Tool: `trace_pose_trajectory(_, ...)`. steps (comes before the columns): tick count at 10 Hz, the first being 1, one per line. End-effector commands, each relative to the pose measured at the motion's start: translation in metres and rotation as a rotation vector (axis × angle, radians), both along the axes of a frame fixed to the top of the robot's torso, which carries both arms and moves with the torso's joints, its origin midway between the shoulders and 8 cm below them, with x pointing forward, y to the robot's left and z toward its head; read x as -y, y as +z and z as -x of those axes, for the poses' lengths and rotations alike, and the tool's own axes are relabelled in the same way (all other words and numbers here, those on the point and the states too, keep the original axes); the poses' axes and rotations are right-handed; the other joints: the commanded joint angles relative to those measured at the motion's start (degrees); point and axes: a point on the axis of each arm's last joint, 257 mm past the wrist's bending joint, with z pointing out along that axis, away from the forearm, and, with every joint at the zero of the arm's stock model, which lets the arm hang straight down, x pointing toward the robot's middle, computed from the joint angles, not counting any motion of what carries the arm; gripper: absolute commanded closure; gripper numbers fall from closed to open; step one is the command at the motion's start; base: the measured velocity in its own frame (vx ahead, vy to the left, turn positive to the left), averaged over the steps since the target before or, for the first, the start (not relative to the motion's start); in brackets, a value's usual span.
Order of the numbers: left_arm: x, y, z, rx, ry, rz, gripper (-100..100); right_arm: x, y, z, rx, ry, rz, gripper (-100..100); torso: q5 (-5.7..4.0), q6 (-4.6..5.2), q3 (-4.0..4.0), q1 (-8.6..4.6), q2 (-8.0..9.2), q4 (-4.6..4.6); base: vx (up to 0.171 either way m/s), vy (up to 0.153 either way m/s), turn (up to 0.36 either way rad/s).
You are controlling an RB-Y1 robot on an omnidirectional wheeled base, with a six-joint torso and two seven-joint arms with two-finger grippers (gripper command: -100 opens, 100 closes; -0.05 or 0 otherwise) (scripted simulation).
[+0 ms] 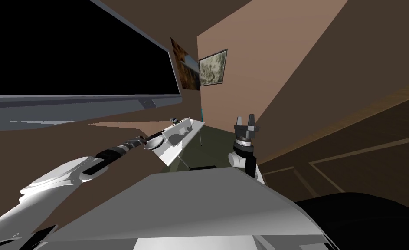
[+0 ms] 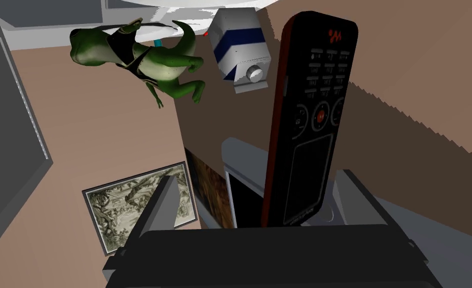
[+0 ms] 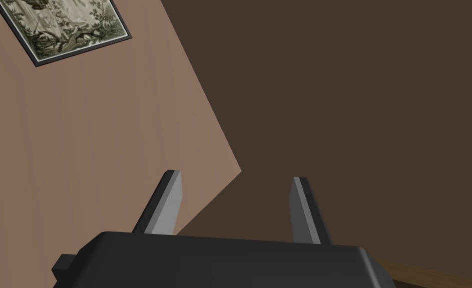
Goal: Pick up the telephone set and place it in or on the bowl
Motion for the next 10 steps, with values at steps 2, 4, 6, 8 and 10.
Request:
trace_pose_trajectory(2,-0.010,0.032,-0.004,0.012,-0.009,-0.008,-100,0.000,0.000,0.000,0.000,0.000,0.000,0,-0.02,0.01,0.00,-0.08,-0.01,0.00,0.001,-0.064,0.034)
trace_pose_trajectory(4,-0.013,0.049,-0.005,0.017,-0.015,-0.013,-100,0.000,0.000,0.000,0.000,0.000,0.000,0,-0.05,0.02,-0.01,-0.18,-0.02,0.00,0.004,-0.075,0.022)
trace_pose_trajectory(6,-0.017,0.074,-0.008,0.023,-0.025,-0.022,-100,0.000,0.000,0.000,0.000,0.000,0.000,0,-0.05,0.01,-0.01,-0.20,-0.01,0.00,0.003,-0.075,0.032)
trace_pose_trajectory(8,-0.020,0.070,-0.007,0.022,-0.023,-0.020,0,0.000,0.000,0.000,0.000,0.000,0.000,0,0.00,0.02,-0.01,-0.04,-0.01,-0.01,0.000,-0.018,0.003)
trace_pose_trajectory(10,-0.020,0.070,-0.007,0.022,-0.023,-0.021,0,0.000,0.000,0.000,0.000,0.000,0.000,0,0.04,0.01,-0.01,0.10,-0.01,-0.01,0.000,0.000,0.000)
